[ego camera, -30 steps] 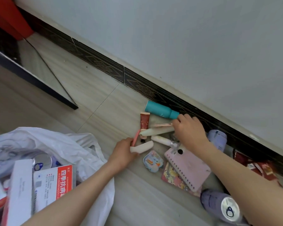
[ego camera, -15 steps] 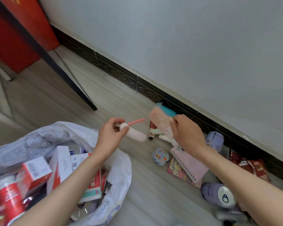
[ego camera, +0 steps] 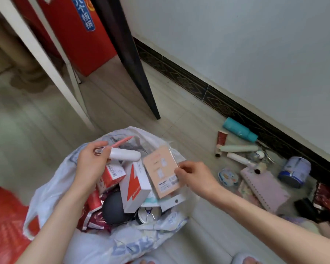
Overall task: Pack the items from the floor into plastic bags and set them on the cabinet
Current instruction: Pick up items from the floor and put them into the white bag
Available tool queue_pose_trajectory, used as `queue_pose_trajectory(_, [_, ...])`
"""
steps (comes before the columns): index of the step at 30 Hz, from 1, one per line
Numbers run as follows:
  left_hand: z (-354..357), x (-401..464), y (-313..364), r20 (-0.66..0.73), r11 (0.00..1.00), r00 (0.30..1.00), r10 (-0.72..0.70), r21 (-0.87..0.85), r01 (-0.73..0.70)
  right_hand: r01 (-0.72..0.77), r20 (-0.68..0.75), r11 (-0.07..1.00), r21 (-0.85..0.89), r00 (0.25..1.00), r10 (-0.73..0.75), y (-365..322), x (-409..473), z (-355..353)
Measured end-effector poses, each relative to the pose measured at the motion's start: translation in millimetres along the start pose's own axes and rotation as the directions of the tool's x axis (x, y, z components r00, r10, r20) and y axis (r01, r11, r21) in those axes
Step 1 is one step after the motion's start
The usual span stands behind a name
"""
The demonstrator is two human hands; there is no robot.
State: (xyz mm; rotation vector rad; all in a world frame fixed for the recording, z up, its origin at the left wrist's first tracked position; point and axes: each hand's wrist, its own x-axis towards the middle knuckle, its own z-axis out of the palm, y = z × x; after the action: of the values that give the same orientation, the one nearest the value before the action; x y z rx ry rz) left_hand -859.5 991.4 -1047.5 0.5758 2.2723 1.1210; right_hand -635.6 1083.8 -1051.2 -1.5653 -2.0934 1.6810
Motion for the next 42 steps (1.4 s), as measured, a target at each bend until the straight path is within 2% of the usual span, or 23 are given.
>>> queue_pose_trajectory(4, [-13, -4, -12, 0.052, 0.987, 0.997, 0.052, 0.15, -0.059, -0.041, -0.025, 0.994, -0.098, 0.999, 0.039, 3, -2, 18])
queue_pose_trajectory(7, [-16, -9, -14, 0.127, 0.96, 0.991, 0.051, 0.269, -0.084, -0.061, -0.022, 0.995, -0.081, 0.998, 0.06, 0, 0, 26])
queue_pose_trajectory(11, [-13, -8, -13, 0.232, 0.908, 0.972, 0.038, 0.398, -0.13, 0.002, -0.034, 0.994, -0.11, 0.999, -0.005, -7, 5, 33])
queue_pose_trajectory(15, [-6, -14, -15, 0.285, 0.755, 0.951, 0.122, 0.595, -0.275, 0.065, -0.031, 0.977, -0.202, 0.997, -0.073, -12, 6, 31])
queue_pose_trajectory(19, [1, -15, -14, 0.267, 0.63, 0.951, 0.158, 0.714, -0.305, 0.051, -0.058, 0.956, -0.288, 0.996, -0.07, -14, 10, 29])
queue_pose_trajectory(21, [6, -9, -16, 0.282, 0.606, 0.935, 0.215, 0.712, -0.354, 0.022, -0.073, 0.959, -0.282, 0.996, -0.045, -12, 11, 31])
queue_pose_trajectory(23, [10, 2, -17, 0.304, 0.632, 0.919, 0.251, 0.668, -0.393, -0.004, -0.07, 0.973, -0.232, 0.997, -0.012, -11, 12, 33])
queue_pose_trajectory(26, [15, 15, -18, 0.403, 0.676, 0.896, 0.189, 0.608, -0.416, 0.007, -0.064, 0.974, -0.226, 0.998, -0.022, -9, 12, 37])
queue_pose_trajectory(31, [13, 21, -24, 0.444, 0.707, 0.883, 0.154, 0.574, -0.412, 0.097, -0.061, 0.952, -0.29, 0.991, -0.12, -3, 11, 36])
queue_pose_trajectory(33, [11, 19, -25, 0.483, 0.687, 0.861, 0.157, 0.573, -0.447, 0.126, -0.027, 0.948, -0.292, 0.99, -0.14, 1, 10, 33])
queue_pose_trajectory(37, [9, 11, -28, 0.547, 0.571, 0.814, 0.197, 0.611, -0.549, 0.167, 0.045, 0.951, -0.262, 0.986, -0.161, 10, 5, 27])
queue_pose_trajectory(42, [16, 3, -13, 0.582, 0.524, 0.786, 0.208, 0.612, -0.592, 0.253, 0.078, 0.892, -0.374, 0.967, -0.242, 24, -2, 16])
